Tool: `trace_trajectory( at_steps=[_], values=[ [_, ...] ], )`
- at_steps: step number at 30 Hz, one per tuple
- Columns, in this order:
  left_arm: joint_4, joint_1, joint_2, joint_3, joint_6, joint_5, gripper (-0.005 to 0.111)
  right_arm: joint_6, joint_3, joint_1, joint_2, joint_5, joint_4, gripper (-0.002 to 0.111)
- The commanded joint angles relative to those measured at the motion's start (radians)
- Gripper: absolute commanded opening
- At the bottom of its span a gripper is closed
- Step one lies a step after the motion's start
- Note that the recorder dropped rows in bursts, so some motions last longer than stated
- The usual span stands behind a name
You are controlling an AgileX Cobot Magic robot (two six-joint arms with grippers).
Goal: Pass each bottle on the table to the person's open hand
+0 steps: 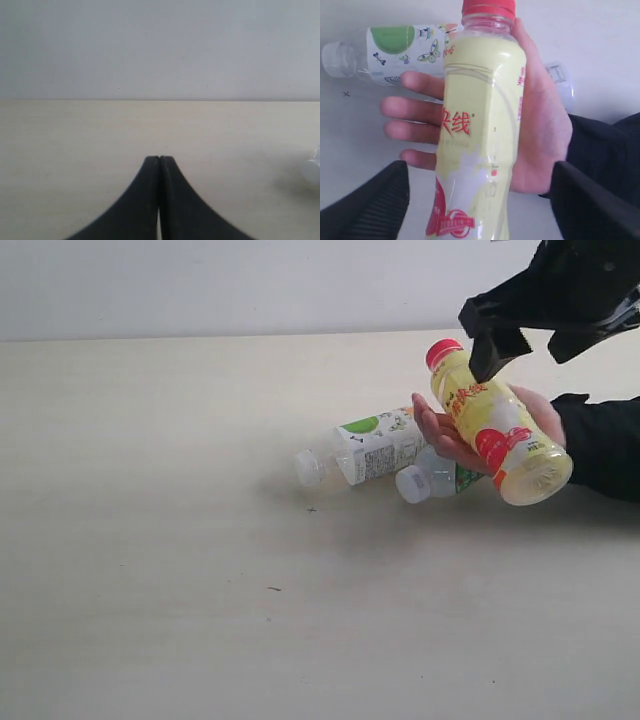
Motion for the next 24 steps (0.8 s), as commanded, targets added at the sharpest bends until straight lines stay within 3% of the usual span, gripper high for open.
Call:
trace_trajectory(
  at_steps=[1,2,4,10,13,18,24],
  values=[
    [0.003,0.0,-0.006,0.003,0.002,-0.002,0.0,-0.029,0.066,-0.003,-0.146,-0.004,-0.001,0.035],
    [0.003,0.0,-0.006,0.003,0.002,-0.002,0.0,-0.036,0.135,-0.003,-0.242,-0.069,-0.001,0.013],
    [0.003,0.0,-0.006,0.003,0.002,-0.002,0.0,-0.036,0.237,-0.003,-0.396,-0.164,-0.001,0.0],
    [0.003,0.0,-0.006,0.003,0.002,-0.002,0.0,-0.044,0.499,-0.003,-0.96,-0.198,0.048,0.0],
    [0.003,0.0,-0.006,0.003,0.002,-0.002,0.0,-0.044,0.56,-0.003,-1.139,-0.201,0.058,0.0],
    [0.003,0.0,-0.006,0.003,0.002,-0.002,0.0,-0.044,0.655,-0.003,-1.389,-0.195,0.074,0.0],
    [0.003,0.0,-0.006,0.003,0.002,-0.002,0.0,-0.038,0.75,-0.003,-1.516,-0.189,0.07,0.0]
  ],
)
